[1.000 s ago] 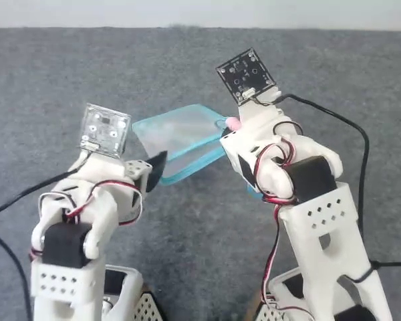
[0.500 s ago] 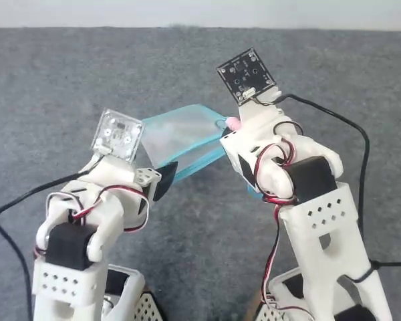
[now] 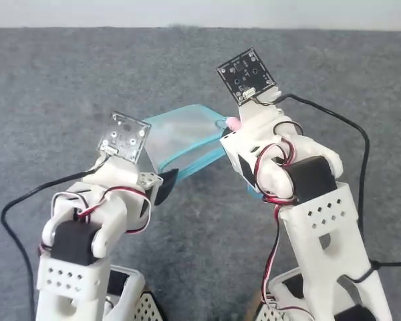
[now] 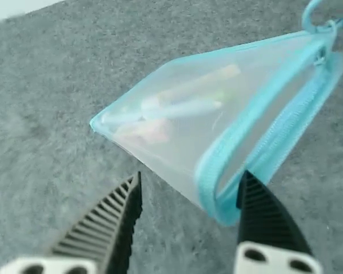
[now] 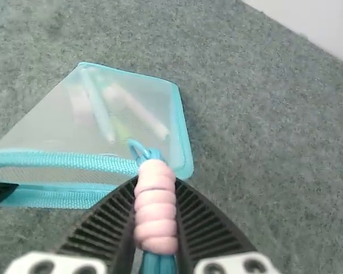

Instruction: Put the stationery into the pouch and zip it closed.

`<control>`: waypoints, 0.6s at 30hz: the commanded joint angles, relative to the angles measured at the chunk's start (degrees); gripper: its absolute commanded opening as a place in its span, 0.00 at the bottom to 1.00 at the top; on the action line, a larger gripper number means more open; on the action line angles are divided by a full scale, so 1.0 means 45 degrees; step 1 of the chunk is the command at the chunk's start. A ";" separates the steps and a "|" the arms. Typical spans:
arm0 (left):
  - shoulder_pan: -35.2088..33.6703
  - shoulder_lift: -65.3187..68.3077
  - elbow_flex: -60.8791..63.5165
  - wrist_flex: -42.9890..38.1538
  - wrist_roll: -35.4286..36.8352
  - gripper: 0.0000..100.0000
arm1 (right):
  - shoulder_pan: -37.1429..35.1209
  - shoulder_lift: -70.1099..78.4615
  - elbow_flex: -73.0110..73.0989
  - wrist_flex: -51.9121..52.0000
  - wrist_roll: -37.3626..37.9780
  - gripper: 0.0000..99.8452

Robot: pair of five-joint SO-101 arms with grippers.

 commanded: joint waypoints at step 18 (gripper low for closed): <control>-0.1309 -0.0176 0.3624 -0.6525 -0.0117 0.01 | -0.1397 -0.0127 -0.1407 0.1944 0.1133 0.01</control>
